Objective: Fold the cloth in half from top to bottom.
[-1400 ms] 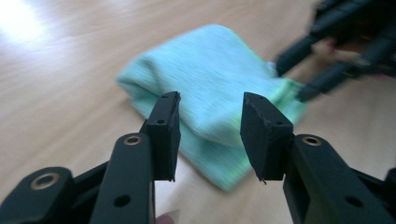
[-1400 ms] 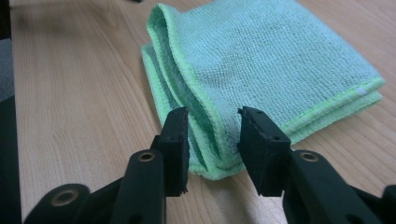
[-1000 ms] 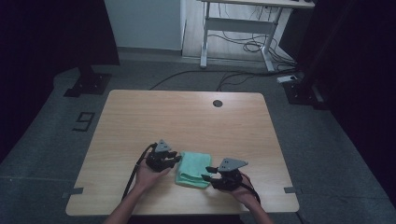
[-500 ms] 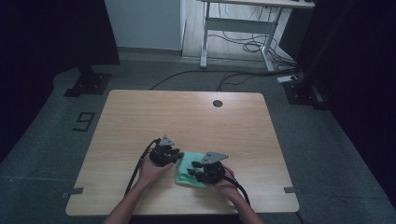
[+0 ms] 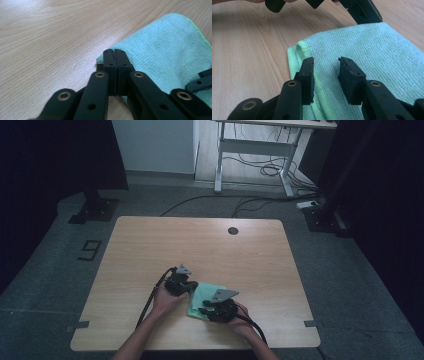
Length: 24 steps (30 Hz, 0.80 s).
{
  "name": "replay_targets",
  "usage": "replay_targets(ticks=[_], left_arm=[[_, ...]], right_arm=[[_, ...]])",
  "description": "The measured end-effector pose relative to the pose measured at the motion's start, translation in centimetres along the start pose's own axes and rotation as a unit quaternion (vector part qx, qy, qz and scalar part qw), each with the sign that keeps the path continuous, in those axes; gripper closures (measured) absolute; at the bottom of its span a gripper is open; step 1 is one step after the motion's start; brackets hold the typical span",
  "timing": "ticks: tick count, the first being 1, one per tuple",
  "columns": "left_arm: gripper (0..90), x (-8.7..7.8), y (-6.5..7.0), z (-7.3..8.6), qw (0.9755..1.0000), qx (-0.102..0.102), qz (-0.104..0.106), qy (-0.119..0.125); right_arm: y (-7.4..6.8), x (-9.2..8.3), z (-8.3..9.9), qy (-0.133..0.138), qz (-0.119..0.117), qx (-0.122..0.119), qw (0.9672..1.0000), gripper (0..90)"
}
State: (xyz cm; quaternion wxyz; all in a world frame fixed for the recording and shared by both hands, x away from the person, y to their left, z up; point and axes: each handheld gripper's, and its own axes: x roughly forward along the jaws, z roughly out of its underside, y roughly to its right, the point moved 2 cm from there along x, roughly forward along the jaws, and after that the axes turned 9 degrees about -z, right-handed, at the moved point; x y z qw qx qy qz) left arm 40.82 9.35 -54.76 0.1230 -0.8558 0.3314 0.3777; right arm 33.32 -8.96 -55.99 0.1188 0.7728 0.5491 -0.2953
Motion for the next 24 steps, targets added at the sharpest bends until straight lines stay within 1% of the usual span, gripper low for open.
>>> replay_targets(ticks=[1, 3, 6, 9, 10, 12, 13, 14, 15, 17, 20, 22, 24], left_arm=[[89.9, -0.1, -0.1, 0.0, 1.0, -0.001, 0.002, -0.001], [90.0, -0.2, -0.4, -0.1, 1.0, -0.004, 0.003, 0.0], [90.0, -0.5, -1.1, 0.0, 0.9999, -0.013, -0.001, -0.001], [90.0, -0.6, -1.3, 0.0, 0.9999, -0.014, -0.007, 0.001], [89.7, -0.9, -1.1, -0.2, 0.9998, -0.016, -0.003, 0.009], [84.3, -1.5, -0.7, -0.8, 0.9996, -0.013, -0.006, 0.025], [82.4, -1.8, -0.4, -1.1, 0.9995, -0.011, -0.002, 0.03], [80.3, -1.8, -0.4, -1.1, 0.9995, -0.011, -0.002, 0.03], [78.0, -2.0, 0.3, -1.9, 0.9994, 0.003, 0.0, 0.033], [76.7, -1.7, 1.0, -2.6, 0.9994, 0.016, 0.004, 0.03], [75.7, -0.6, 1.4, -3.0, 0.9996, 0.029, 0.003, 0.005], [75.8, 0.1, 1.3, -2.8, 0.9995, 0.03, 0.003, -0.01], [76.2, 0.6, 1.1, -2.5, 0.9995, 0.026, 0.002, -0.016]], right_arm=[[0.0, 0.0, 0.1, -0.001, -0.002, 0.002, 1.0, 64.5], [-0.2, -0.1, 0.3, -0.001, -0.001, -0.001, 1.0, 65.3], [-0.3, -0.3, 0.6, 0.001, -0.002, 0.0, 1.0, 65.5], [-0.3, -0.4, 0.6, 0.0, -0.003, 0.001, 1.0, 65.4], [-0.4, -0.4, 0.5, 0.0, -0.004, -0.002, 1.0, 64.3], [-0.4, -0.5, 0.4, 0.0, -0.008, -0.002, 1.0, 63.2], [-0.4, -0.6, 0.3, 0.003, -0.011, -0.001, 0.9999, 62.8], [-0.4, -0.6, 0.3, 0.003, -0.011, -0.001, 0.9999, 62.8], [-0.4, -0.9, -0.1, 0.012, -0.014, 0.0, 0.9998, 61.8], [-0.2, -1.3, -0.7, 0.026, -0.005, 0.0, 0.9997, 61.1], [0.2, -1.6, -1.6, 0.042, 0.007, 0.006, 0.9991, 59.8], [0.5, -1.4, -2.1, 0.043, 0.019, 0.008, 0.9989, 59.5], [0.8, -0.9, -2.4, 0.036, 0.026, 0.008, 0.999, 59.0]])
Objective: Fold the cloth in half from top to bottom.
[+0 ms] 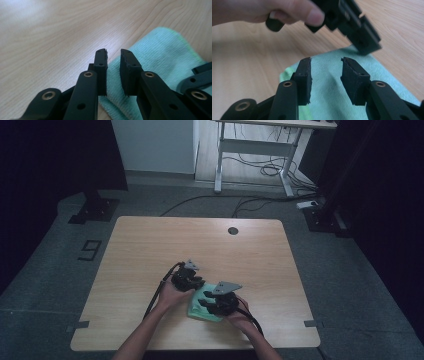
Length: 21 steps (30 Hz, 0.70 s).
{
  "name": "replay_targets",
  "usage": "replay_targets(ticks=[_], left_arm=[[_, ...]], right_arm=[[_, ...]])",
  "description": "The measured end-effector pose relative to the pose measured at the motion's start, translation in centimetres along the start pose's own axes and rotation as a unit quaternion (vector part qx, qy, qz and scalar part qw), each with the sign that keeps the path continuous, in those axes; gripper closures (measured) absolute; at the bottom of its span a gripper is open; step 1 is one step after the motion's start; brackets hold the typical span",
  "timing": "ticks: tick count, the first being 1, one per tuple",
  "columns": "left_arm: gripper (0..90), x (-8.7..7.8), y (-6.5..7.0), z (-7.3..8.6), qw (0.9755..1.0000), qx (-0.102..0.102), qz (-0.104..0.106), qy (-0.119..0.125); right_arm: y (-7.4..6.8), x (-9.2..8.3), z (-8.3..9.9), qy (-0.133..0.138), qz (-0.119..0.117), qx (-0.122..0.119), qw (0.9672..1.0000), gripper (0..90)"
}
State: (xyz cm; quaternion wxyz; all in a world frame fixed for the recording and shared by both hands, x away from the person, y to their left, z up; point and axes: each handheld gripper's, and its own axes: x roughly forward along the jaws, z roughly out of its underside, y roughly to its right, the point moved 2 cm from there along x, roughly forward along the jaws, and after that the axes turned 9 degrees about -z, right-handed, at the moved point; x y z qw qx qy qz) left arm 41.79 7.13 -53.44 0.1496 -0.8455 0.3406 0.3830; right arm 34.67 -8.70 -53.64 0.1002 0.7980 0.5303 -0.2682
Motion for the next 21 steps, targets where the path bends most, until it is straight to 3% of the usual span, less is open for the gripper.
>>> replay_targets(ticks=[4, 8, 15, 21], left_arm=[[76.8, 0.3, -0.1, 0.6, 1.0, -0.004, -0.001, 0.002], [77.2, 0.3, 0.1, 0.8, 1.0, 0.005, -0.008, 0.0], [77.4, 0.2, 0.5, 1.5, 0.9999, 0.005, -0.015, 0.0], [77.3, -0.2, 0.8, 2.2, 0.9997, 0.0, -0.023, 0.005]], right_arm=[[0.0, 1.5, -0.1, -0.01, 0.0, 0.003, 0.9999, 57.4], [-0.9, 2.5, 0.4, -0.032, -0.013, -0.005, 0.9994, 56.3], [-2.5, 2.6, 1.7, -0.051, -0.023, -0.024, 0.9981, 53.1], [-2.5, 1.9, 2.2, -0.047, -0.038, -0.016, 0.998, 55.0]])
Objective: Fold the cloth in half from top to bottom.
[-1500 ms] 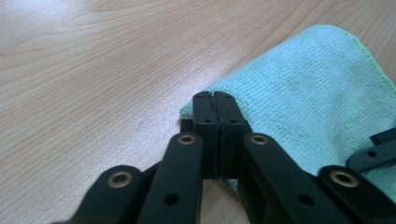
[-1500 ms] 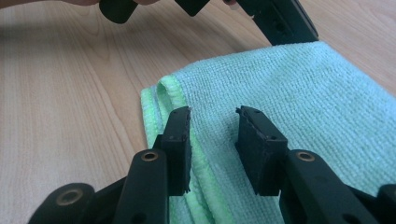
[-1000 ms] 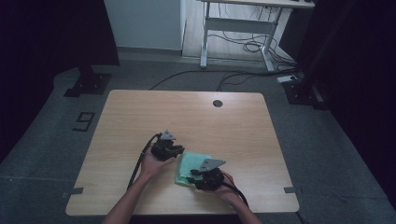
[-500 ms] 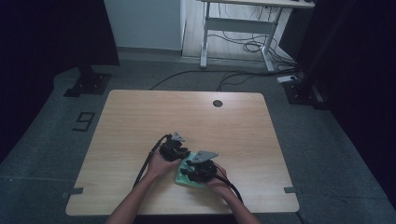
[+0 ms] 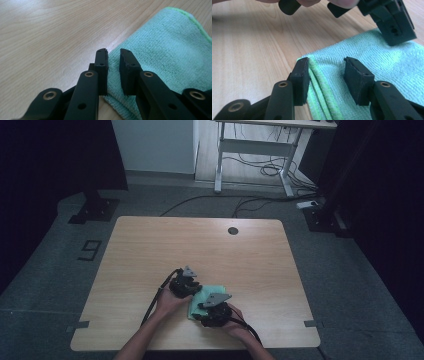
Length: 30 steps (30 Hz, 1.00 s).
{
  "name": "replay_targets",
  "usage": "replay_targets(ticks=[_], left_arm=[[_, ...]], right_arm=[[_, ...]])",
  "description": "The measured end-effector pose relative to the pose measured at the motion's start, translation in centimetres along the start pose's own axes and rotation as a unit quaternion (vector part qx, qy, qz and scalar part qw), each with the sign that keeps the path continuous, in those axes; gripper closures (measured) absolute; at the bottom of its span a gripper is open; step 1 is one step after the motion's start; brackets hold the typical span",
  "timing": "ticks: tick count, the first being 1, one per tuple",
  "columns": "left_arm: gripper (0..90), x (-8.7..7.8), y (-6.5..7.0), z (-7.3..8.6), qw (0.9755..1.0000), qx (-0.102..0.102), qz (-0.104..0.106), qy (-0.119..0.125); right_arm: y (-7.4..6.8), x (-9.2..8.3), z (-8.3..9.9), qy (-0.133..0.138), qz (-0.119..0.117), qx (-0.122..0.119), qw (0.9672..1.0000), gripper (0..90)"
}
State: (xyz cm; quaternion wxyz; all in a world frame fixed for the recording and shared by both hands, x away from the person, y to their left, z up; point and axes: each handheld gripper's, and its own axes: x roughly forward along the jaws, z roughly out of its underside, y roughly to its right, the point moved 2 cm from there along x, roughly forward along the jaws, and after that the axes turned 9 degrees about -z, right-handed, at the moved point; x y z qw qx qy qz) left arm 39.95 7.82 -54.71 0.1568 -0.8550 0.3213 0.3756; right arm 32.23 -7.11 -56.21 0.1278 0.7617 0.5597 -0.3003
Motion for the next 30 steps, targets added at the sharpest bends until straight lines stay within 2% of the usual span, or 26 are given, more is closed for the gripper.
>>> replay_targets(ticks=[5, 6, 7, 9, 10, 11, 12, 13, 15, 17, 18, 19, 22, 24, 28, 30], left_arm=[[74.3, -0.5, 0.1, 0.2, 1.0, -0.004, -0.002, 0.005], [73.1, -0.7, 0.1, 0.1, 0.9999, -0.004, -0.004, 0.009], [71.1, -1.5, 0.0, 0.0, 0.9998, -0.004, -0.006, 0.02], [71.0, -1.9, 0.0, -0.1, 0.9996, -0.006, -0.004, 0.027], [70.8, -2.7, 0.0, -0.1, 0.9994, -0.002, -0.003, 0.035], [70.5, -2.7, 0.0, -0.1, 0.9994, -0.002, -0.003, 0.035], [70.1, -3.0, 0.0, -0.1, 0.9993, 0.0, -0.001, 0.037], [70.1, -3.3, 0.2, -0.1, 0.9992, 0.003, 0.004, 0.039], [69.3, -3.4, 0.8, -0.1, 0.9988, 0.015, 0.013, 0.044], [68.5, -3.1, 1.3, 0.0, 0.9988, 0.025, 0.018, 0.04], [68.3, -3.1, 1.3, 0.0, 0.9988, 0.025, 0.018, 0.04], [68.1, -2.6, 1.5, 0.1, 0.9989, 0.036, 0.016, 0.026], [68.0, -1.8, 1.5, 0.7, 0.999, 0.042, 0.015, 0.004], [68.0, -1.5, 1.4, 1.1, 0.9991, 0.038, 0.018, 0.001], [67.8, -1.3, 1.3, 1.4, 0.9992, 0.033, 0.021, 0.005], [64.8, -1.8, 1.5, 1.2, 0.9991, 0.039, 0.011, 0.009]], right_arm=[[-0.1, -0.4, 0.0, 0.0, -0.007, 0.0, 1.0, 54.0], [-0.1, -0.6, 0.0, 0.006, -0.01, 0.003, 0.9999, 53.8], [0.1, -1.4, -0.2, 0.029, -0.007, 0.009, 0.9995, 53.7], [0.4, -2.0, -0.3, 0.038, -0.001, 0.009, 0.9992, 53.8], [1.1, -3.3, -0.4, 0.05, 0.014, 0.013, 0.9986, 54.7], [1.1, -3.3, -0.4, 0.05, 0.014, 0.013, 0.9986, 54.7], [2.1, -4.5, -0.4, 0.058, 0.029, 0.024, 0.9976, 55.0], [2.1, -4.5, -0.4, 0.058, 0.029, 0.024, 0.9976, 55.0], [3.8, -5.5, -0.4, 0.058, 0.055, 0.037, 0.9961, 55.0], [4.7, -5.4, -0.4, 0.059, 0.062, 0.047, 0.9952, 54.8], [4.7, -5.4, -0.4, 0.059, 0.062, 0.047, 0.9952, 54.8], [5.4, -4.9, -0.4, 0.053, 0.065, 0.046, 0.9954, 54.4], [6.0, -3.8, 0.1, 0.025, 0.064, 0.054, 0.9962, 53.4], [6.2, -3.4, 0.7, 0.014, 0.058, 0.06, 0.9964, 53.4], [6.2, -3.7, 1.2, 0.02, 0.055, 0.066, 0.9961, 53.3], [6.2, -4.0, 1.4, 0.02, 0.057, 0.067, 0.9959, 52.3]])
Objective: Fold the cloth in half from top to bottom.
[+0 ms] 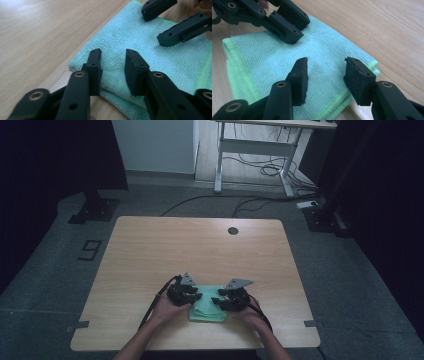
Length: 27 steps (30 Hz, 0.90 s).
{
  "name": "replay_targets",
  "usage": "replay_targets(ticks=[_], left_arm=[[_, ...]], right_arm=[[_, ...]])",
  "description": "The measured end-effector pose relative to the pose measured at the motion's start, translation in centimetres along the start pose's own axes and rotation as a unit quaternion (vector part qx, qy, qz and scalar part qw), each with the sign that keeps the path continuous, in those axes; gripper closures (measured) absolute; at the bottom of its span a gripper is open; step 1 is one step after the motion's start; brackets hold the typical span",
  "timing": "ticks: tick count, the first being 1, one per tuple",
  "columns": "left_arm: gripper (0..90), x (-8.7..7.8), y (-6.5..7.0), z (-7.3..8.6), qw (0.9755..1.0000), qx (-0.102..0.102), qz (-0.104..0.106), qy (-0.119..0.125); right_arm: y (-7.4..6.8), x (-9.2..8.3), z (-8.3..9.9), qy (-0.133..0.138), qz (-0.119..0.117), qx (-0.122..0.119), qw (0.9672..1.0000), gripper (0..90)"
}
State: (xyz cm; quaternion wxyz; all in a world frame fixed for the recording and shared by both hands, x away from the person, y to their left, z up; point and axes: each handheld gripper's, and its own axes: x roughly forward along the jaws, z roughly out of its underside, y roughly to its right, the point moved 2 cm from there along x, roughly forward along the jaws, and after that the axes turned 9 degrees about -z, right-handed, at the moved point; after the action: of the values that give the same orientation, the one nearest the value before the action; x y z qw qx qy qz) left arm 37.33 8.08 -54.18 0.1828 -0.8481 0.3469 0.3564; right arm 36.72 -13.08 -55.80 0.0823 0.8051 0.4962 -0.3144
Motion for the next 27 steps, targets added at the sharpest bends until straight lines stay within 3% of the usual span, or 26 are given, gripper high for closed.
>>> replay_targets(ticks=[3, 6, 12, 19, 27], left_arm=[[60.7, -1.5, 0.5, -0.3, 0.9998, 0.001, 0.008, 0.017], [57.1, -2.7, 1.6, 0.2, 0.9994, 0.021, 0.019, 0.019], [53.7, -2.8, 2.7, 2.2, 0.9993, 0.024, 0.029, 0.006], [53.8, -2.3, 2.8, 3.4, 0.9995, 0.018, 0.028, 0.003], [55.5, -1.5, 2.0, 2.9, 0.9996, 0.016, 0.021, 0.003]], right_arm=[[-0.7, -0.5, -0.1, 0.003, 0.002, -0.009, 1.0, 51.0], [-1.9, -1.1, 0.0, 0.004, -0.007, -0.025, 0.9996, 49.3], [-3.5, -1.4, 1.1, -0.004, -0.013, -0.029, 0.9995, 45.7], [-3.7, -1.4, 2.3, -0.008, -0.011, -0.026, 0.9996, 45.6], [-3.1, -0.7, 1.9, -0.007, 0.006, -0.026, 0.9996, 46.1]])
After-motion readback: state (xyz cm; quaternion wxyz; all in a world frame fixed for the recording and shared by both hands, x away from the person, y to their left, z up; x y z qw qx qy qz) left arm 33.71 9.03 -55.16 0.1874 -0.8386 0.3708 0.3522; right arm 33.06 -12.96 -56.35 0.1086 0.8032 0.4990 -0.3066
